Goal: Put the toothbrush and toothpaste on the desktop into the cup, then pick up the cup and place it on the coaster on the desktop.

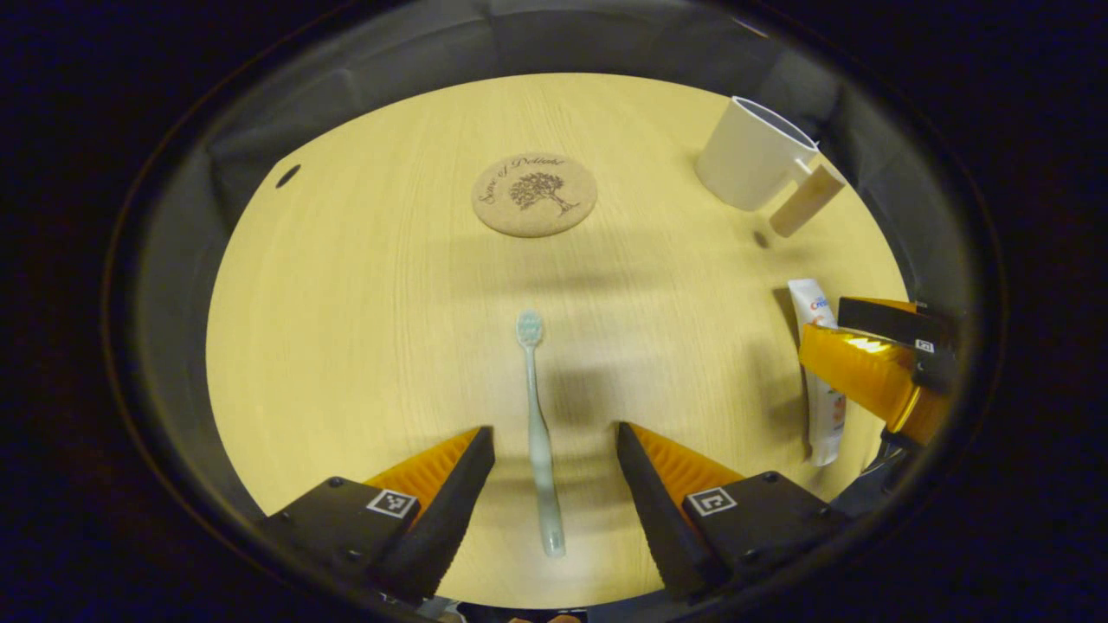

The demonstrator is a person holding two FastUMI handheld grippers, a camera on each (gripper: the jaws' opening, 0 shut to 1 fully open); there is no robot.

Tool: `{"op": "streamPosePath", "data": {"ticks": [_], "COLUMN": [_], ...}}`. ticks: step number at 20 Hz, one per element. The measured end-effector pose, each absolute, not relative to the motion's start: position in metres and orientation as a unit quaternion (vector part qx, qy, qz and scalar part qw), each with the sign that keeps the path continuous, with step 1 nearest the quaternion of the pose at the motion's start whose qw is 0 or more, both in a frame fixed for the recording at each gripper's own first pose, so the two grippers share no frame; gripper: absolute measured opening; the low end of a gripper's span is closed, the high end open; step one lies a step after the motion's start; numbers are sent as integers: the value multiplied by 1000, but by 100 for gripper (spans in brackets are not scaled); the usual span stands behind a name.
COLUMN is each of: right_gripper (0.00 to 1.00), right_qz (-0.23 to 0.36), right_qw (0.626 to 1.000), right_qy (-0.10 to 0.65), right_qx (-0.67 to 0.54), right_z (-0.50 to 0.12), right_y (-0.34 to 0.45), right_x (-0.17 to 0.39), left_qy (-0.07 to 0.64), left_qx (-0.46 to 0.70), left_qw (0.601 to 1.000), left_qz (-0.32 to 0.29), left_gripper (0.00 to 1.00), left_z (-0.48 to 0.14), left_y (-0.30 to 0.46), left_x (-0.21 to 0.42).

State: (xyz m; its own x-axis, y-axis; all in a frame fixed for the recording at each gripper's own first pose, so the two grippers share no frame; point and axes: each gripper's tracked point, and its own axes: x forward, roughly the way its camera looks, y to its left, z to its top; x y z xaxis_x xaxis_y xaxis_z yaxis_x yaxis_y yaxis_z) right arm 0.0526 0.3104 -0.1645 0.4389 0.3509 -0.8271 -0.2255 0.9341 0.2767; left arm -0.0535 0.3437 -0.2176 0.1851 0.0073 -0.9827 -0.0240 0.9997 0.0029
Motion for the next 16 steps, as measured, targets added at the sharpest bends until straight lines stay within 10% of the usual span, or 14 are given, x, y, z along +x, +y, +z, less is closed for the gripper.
{"op": "streamPosePath", "data": {"ticks": [9,16], "right_gripper": [93,58], "right_qz": [165,153], "right_qw": [832,831], "right_qy": [529,535], "right_qx": [30,0], "right_z": [-190,-195], "right_y": [306,295], "right_x": [42,39], "left_qy": [639,632], "left_qx": [-23,-25], "left_qw": [768,774], "left_qz": [25,27], "left_gripper": [89,44], "left_z": [-217,-217], "left_y": [341,342], "left_x": [-59,-58]}}
